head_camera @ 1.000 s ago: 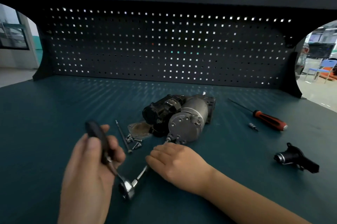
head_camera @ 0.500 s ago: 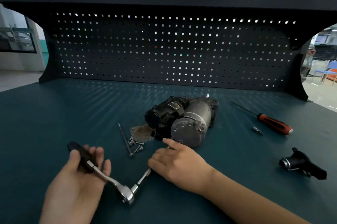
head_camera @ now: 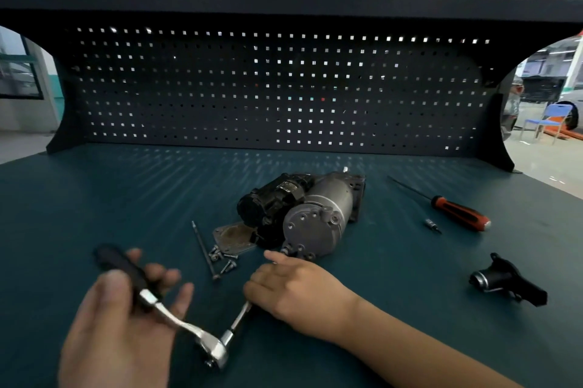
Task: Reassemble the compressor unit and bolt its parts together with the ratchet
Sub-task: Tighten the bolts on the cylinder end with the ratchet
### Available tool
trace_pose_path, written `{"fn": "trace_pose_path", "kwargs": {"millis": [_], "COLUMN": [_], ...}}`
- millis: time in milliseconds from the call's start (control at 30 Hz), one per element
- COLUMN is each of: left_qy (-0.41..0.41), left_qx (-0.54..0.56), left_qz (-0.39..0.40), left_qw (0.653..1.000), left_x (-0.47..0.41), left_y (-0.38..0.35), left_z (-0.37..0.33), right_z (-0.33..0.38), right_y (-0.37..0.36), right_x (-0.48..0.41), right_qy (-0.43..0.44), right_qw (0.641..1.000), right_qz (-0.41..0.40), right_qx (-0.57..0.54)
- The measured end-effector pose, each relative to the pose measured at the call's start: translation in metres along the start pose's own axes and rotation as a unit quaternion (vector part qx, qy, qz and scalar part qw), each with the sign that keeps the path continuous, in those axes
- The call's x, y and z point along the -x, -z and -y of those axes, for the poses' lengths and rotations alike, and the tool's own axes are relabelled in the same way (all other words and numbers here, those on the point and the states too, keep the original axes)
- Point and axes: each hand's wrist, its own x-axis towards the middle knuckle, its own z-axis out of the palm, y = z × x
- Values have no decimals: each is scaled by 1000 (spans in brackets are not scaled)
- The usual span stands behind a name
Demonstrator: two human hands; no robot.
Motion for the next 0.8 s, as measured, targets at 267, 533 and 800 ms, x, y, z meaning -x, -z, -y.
{"fn": "trace_pose_path", "kwargs": {"millis": [267, 533, 800], "left_qy": [23, -116, -50], "left_qx": [-357, -225, -60], "left_qz": [122, 203, 13], "left_qw": [926, 946, 997], "left_x": [7, 40, 13], "left_y": [1, -7, -6], "left_z": [9, -4, 2], "right_z": [2, -2, -1], "right_y": [5, 5, -3], "right_x": [1, 3, 0], "right_qy": [-19, -2, -33], "right_qw": [999, 998, 997], "right_qz": [-26, -20, -67], "right_qx": [-13, -52, -7]}}
